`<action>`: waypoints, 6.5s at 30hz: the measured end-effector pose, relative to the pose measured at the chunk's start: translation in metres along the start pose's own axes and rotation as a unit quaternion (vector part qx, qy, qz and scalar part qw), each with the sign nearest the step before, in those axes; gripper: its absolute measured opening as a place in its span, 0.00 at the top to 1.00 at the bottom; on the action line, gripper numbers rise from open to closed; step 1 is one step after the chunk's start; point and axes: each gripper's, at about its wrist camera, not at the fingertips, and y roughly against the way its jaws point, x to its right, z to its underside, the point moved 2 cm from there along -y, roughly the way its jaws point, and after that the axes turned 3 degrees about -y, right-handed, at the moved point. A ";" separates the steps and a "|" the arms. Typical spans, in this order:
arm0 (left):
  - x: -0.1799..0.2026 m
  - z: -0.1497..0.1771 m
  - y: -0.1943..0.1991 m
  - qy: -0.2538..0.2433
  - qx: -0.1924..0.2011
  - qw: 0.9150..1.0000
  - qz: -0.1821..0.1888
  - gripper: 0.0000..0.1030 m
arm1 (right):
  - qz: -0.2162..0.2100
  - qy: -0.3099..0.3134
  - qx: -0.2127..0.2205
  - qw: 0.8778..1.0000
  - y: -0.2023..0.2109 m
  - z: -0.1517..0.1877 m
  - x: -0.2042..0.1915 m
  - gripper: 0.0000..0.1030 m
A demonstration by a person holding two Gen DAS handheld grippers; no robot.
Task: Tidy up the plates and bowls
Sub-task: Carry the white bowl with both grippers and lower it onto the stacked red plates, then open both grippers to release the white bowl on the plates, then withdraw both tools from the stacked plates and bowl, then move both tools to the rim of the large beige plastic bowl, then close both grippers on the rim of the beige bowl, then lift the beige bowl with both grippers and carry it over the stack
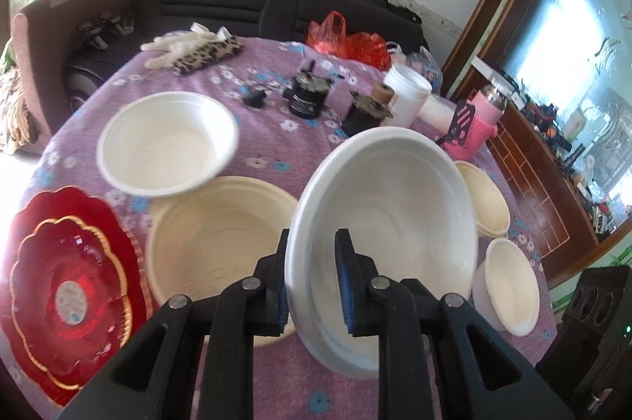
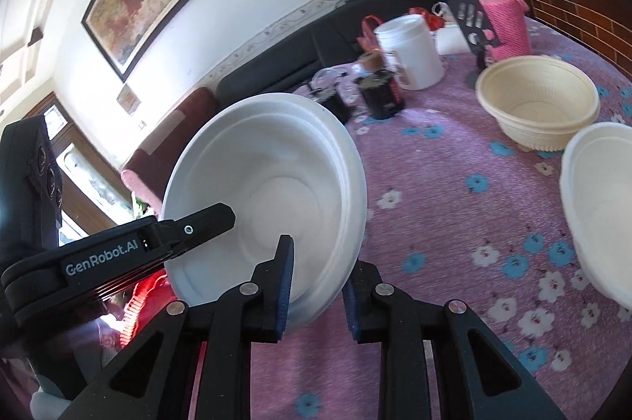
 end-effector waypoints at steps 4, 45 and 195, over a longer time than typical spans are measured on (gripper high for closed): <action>-0.024 0.011 0.033 0.017 0.026 0.999 -0.009 0.81 | -0.018 0.025 -0.010 0.999 0.002 0.009 -0.031 0.76; -0.233 0.075 0.051 0.171 0.000 0.976 -0.136 0.54 | -0.014 0.186 -0.177 0.966 -0.141 0.117 -0.188 0.75; -0.014 0.075 0.002 0.015 -0.032 0.997 -0.071 0.85 | 0.023 0.061 -0.077 0.995 -0.037 0.025 0.020 0.84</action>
